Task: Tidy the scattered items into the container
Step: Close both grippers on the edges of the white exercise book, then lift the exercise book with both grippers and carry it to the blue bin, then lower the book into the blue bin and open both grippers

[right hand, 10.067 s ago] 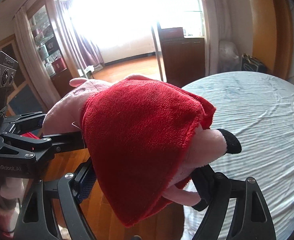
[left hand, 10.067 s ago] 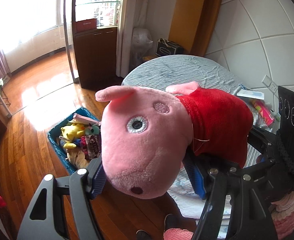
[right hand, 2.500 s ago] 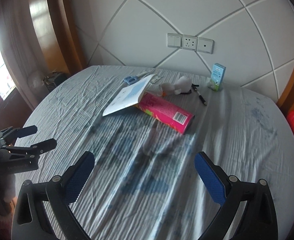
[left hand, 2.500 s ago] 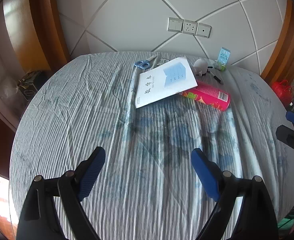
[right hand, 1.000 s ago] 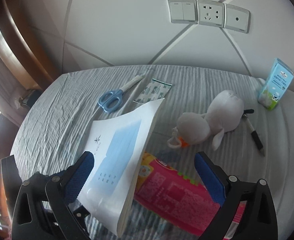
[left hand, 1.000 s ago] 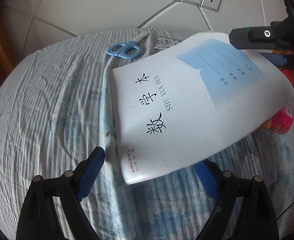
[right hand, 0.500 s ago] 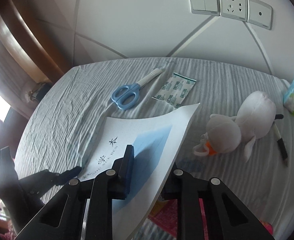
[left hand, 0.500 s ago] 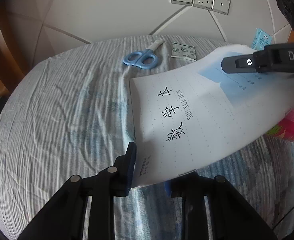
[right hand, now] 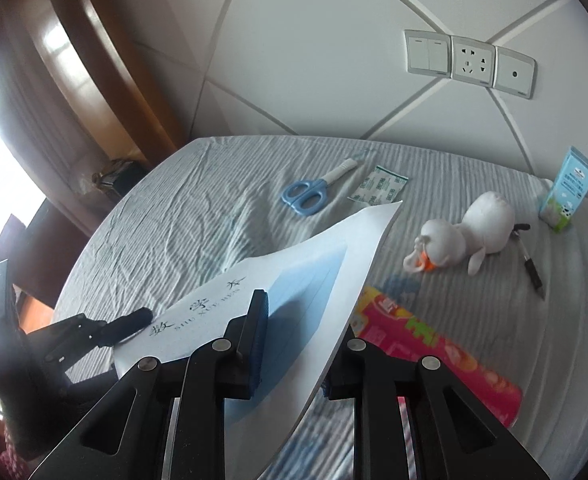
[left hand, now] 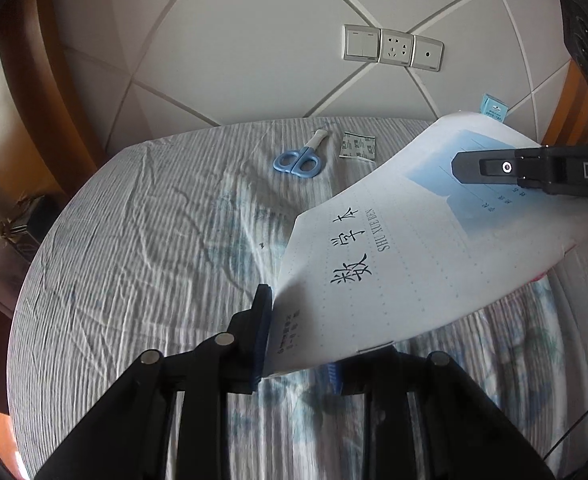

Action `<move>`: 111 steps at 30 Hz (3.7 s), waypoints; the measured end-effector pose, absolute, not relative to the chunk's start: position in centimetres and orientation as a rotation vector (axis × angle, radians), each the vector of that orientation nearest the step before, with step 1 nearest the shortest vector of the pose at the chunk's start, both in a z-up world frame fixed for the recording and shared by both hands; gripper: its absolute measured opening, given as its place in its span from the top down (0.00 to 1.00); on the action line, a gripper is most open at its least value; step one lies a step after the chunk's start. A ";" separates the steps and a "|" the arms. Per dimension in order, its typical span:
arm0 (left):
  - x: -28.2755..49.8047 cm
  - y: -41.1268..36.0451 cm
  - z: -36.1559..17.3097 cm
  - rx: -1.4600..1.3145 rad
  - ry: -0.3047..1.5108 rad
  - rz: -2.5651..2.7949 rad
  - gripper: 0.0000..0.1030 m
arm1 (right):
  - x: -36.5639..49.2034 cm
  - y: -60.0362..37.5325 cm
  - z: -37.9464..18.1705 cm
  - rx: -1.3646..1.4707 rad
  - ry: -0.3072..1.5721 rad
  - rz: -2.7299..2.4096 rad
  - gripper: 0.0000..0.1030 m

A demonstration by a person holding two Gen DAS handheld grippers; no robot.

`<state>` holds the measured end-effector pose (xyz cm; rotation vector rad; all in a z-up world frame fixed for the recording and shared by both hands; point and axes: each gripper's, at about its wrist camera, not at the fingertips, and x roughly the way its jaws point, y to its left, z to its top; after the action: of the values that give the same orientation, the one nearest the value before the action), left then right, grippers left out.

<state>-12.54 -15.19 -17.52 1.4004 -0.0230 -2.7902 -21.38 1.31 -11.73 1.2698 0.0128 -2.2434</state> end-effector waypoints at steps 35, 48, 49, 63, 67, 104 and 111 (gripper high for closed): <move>6.6 -16.2 -13.6 1.248 0.162 -2.601 0.77 | -5.2 -2.5 -8.2 1.125 0.226 -2.023 0.79; 19.1 -19.6 -13.5 1.138 0.296 -2.364 0.77 | 2.7 -9.1 -8.4 1.036 0.338 -1.787 0.79; 20.1 -20.0 -13.5 1.130 0.307 -2.344 0.77 | 3.7 -10.0 -8.4 1.029 0.350 -1.763 0.79; 39.7 -25.5 -13.7 1.018 0.428 -2.008 0.77 | 21.7 -22.5 -9.7 0.914 0.481 -1.392 0.79; 46.6 -27.2 -14.1 1.001 0.454 -1.925 0.77 | 28.6 -25.7 -10.5 0.889 0.513 -1.295 0.79; 72.5 -37.4 -42.7 1.029 0.787 -1.538 0.77 | 55.1 -43.4 -39.6 0.959 0.751 -0.894 0.79; 72.3 -36.8 -56.1 1.044 0.896 -1.500 0.77 | 56.2 -43.3 -52.2 0.964 0.854 -0.840 0.79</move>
<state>72.32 -36.83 -56.10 1.0438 0.8964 -1.4997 56.15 -43.32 -52.18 0.9645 0.8539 -0.8396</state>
